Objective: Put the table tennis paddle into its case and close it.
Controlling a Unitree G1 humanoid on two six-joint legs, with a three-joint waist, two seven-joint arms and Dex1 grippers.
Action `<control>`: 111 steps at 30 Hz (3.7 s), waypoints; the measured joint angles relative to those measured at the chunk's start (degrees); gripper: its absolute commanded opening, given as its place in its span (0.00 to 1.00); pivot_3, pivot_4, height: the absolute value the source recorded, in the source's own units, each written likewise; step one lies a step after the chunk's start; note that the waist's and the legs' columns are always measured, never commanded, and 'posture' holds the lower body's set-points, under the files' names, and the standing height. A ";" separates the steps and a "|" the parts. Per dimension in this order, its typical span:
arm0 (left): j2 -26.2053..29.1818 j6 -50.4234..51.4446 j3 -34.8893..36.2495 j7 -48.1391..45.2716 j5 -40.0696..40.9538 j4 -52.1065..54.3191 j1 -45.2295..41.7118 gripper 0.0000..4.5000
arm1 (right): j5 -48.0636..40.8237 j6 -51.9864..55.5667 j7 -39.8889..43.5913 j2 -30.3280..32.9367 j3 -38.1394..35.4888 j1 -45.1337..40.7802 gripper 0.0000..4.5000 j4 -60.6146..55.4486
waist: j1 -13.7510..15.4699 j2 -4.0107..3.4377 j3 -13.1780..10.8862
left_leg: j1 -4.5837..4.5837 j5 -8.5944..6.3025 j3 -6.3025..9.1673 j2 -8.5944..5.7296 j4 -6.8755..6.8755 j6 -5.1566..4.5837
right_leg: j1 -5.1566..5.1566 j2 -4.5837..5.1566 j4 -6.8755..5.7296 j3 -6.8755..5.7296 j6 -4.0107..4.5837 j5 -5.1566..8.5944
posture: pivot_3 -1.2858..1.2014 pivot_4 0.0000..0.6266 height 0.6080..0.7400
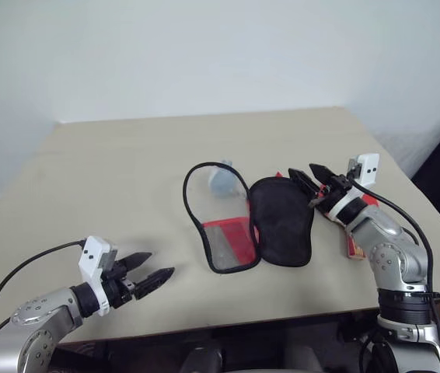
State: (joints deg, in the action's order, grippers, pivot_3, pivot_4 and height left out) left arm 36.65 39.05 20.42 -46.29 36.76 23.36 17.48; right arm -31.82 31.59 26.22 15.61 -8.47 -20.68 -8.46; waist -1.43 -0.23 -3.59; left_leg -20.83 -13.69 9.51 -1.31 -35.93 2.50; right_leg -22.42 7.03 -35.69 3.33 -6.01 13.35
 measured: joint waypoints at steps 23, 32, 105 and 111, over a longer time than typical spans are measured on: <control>3.61 -0.87 -6.54 -4.64 0.05 -3.30 -8.90 1.00 | 1.12 9.14 -17.99 1.13 -6.19 4.35 0.86 -5.44 | 0.14 -0.03 -0.01 | 0.00 -0.02 -0.18 0.05 0.01 0.02 | -0.10 -0.07 -0.01 0.18 0.07 0.00 | 0.52 0.00 1.00; 3.98 -2.66 -14.18 -9.39 -2.43 -6.28 -13.97 1.00 | 1.39 23.69 -26.36 1.83 -9.03 9.88 0.86 -12.40 | 0.04 -0.01 -0.01 | 0.02 -0.05 -0.50 0.09 0.03 -0.03 | -0.17 -0.09 0.00 0.47 0.09 0.02 | 0.52 0.00 1.00; 2.74 0.50 -30.15 -14.87 -6.96 -12.97 -26.88 1.00 | 9.86 38.87 -33.87 -20.24 3.76 10.00 0.25 -23.33 | -1.38 -0.04 -0.20 | -0.10 -0.08 -0.72 0.19 0.14 -0.09 | -0.56 -0.19 -0.08 0.72 -0.05 -0.06 | 0.52 0.00 1.00; 3.06 1.92 -30.12 -13.78 -6.80 -11.42 -26.78 1.00 | 9.97 39.87 -33.58 -20.20 3.68 10.03 0.25 -20.87 | -1.41 -0.04 -0.20 | -0.14 -0.08 -0.74 0.19 0.15 -0.09 | -0.62 -0.20 -0.09 0.74 -0.05 -0.07 | 0.52 0.00 1.00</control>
State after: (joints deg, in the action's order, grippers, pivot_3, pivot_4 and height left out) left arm 39.72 40.96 -9.71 -60.07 29.96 11.95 -9.30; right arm -21.85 71.46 -7.37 -4.59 -4.78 -10.65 -29.32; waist -2.85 -0.27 -3.79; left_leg -20.97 -13.77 8.77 -1.12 -35.79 2.41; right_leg -23.04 6.84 -35.79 4.06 -6.06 13.29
